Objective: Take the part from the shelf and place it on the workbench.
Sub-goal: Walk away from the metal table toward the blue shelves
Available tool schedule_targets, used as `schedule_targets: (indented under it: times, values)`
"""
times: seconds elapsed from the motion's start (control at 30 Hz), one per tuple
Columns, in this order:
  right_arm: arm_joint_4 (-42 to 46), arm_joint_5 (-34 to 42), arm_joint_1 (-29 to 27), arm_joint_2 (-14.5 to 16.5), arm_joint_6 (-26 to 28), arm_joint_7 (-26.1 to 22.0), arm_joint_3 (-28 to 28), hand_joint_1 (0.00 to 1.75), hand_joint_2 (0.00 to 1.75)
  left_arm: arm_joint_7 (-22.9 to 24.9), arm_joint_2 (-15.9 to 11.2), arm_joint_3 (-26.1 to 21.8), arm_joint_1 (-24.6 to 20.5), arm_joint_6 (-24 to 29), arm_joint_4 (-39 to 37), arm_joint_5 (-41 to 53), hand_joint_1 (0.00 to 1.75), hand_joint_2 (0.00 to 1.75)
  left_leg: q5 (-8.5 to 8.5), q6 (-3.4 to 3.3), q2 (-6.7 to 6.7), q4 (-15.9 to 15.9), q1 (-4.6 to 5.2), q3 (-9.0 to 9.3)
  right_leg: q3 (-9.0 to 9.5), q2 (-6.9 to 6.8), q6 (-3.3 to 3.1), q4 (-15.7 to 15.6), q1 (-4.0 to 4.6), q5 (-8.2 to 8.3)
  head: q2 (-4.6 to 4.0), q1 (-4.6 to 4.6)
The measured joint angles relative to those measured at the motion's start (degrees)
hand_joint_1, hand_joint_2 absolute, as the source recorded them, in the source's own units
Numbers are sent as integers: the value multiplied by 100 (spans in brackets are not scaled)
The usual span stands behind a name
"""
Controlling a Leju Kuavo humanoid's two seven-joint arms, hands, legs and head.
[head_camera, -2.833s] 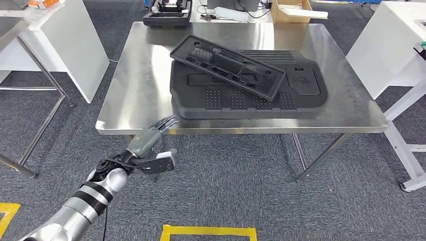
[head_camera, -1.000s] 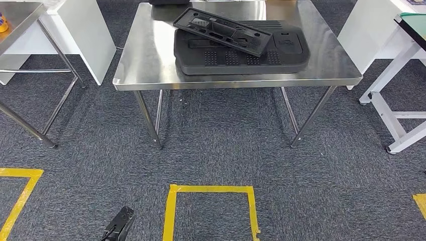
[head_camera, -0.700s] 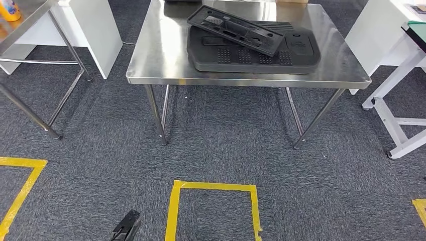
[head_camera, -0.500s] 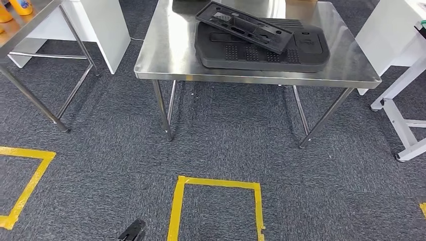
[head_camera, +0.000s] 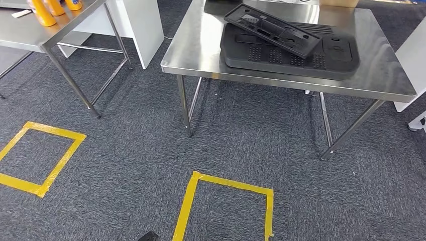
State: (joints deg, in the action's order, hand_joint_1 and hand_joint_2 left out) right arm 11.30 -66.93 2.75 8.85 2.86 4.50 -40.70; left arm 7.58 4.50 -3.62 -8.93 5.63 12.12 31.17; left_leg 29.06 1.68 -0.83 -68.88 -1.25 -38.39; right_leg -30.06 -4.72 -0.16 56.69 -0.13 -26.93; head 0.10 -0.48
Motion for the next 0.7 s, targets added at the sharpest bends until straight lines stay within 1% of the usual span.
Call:
schedule_targets:
  times: [0.03,0.07,0.1,0.13,0.17,0.2,0.23,0.27,0.3,0.33,0.37,0.4,0.43,0.47,0.5,0.53,0.57,0.6,0.63,0.67,0.7]
  values:
    - [0,-9,4,1,-3,9,19,0,0,31,4,8,-8,43,-1,4,0,0,-121,-14,-149,399,19,242,7,-62,9,6,16,-6,1,-3]
    - [0,-17,9,2,-4,19,35,0,0,54,8,12,-20,79,-1,5,0,0,-212,-50,-259,727,36,426,10,-120,23,16,43,-13,1,0]
    - [0,-24,15,1,-5,27,50,0,0,69,14,15,-31,109,-1,2,0,0,-246,-88,-340,918,55,520,10,-172,42,26,70,-20,1,6]
    - [0,-31,21,-2,-6,33,62,0,0,84,19,16,-38,127,-2,-3,0,0,-237,-129,-354,978,79,527,6,-224,67,29,92,-21,1,12]
    - [0,-36,28,-3,-6,38,73,0,0,95,21,16,-38,139,-3,-9,0,0,-259,-176,-272,987,87,500,7,-282,90,29,100,-18,1,17]
    - [0,-39,34,-6,-7,41,83,0,0,103,24,16,-35,147,-5,-12,0,0,-281,-216,-204,1001,81,484,-5,-305,117,37,90,-27,1,18]
    - [0,-41,37,-8,-7,44,93,0,0,106,27,16,-35,150,-8,-13,0,0,-308,-260,-136,1016,72,467,-32,-233,143,89,76,-70,0,26]
    - [-1,-43,36,-9,-9,46,103,0,0,97,34,16,-40,145,-9,-15,0,0,-340,-305,-67,1032,55,447,-98,-90,154,232,56,-168,0,38]
    - [-2,-49,31,-11,-15,47,113,0,0,74,47,16,-48,125,-10,-22,0,0,-372,-346,6,1042,38,423,-221,101,155,500,33,-324,0,55]
    - [-3,-56,27,-13,-26,49,120,0,0,32,59,16,-56,89,-10,-32,0,0,-399,-369,82,1043,37,385,-386,281,145,881,15,-512,0,70]
    - [-5,-64,24,-16,-40,51,125,0,0,-28,70,16,-60,38,-10,-41,0,0,-427,-382,166,1042,37,347,-568,379,140,1287,2,-683,0,73]
    - [-7,-73,23,-19,-60,54,128,0,0,-104,78,17,-59,-16,-10,-35,0,0,-452,-383,251,1041,38,313,-709,423,149,1602,-6,-794,1,73]
    - [-8,-80,23,-22,-82,55,132,0,0,-205,79,26,-52,-68,-10,6,0,0,-478,-375,337,1040,38,285,-756,440,179,1717,-12,-814,1,73]
    - [-9,-86,23,-26,-101,53,136,0,0,-300,80,45,-46,-112,-10,67,0,0,-502,-361,424,1040,37,264,-678,455,222,1579,-20,-735,1,73]
    - [-9,-92,24,-32,-118,49,142,0,0,-379,82,73,-42,-150,-10,135,0,0,-527,-341,509,1040,34,248,-494,495,265,1234,-31,-595,1,73]
    - [-9,-98,25,-39,-132,43,150,0,0,-437,85,105,-40,-181,-10,195,0,0,-554,-314,592,1040,31,233,-261,606,295,778,-46,-445,1,74]
    - [-9,-101,27,-45,-140,37,157,0,0,-459,86,131,-40,-201,-10,228,0,0,-576,-284,662,1035,39,219,-70,703,296,396,-46,-324,1,74]
    - [-10,-104,30,-50,-149,34,163,0,0,-467,87,153,-39,-218,-10,247,0,0,-600,-250,720,1036,45,204,48,775,271,144,-40,-248,1,72]
    - [-11,-109,33,-55,-158,31,167,0,0,-467,88,171,-37,-231,-10,267,0,0,-624,-213,766,1043,50,191,92,810,230,33,-25,-215,1,69]
    - [-13,-118,39,-60,-167,32,171,0,0,-457,86,186,-31,-238,-11,284,0,0,-648,-173,811,1058,52,182,86,761,183,33,1,-192,1,68]
    - [-13,-128,46,-64,-178,38,178,0,0,-430,82,201,-25,-230,-15,299,0,0,-675,-133,853,1072,41,169,89,699,134,23,-7,-163,1,67]
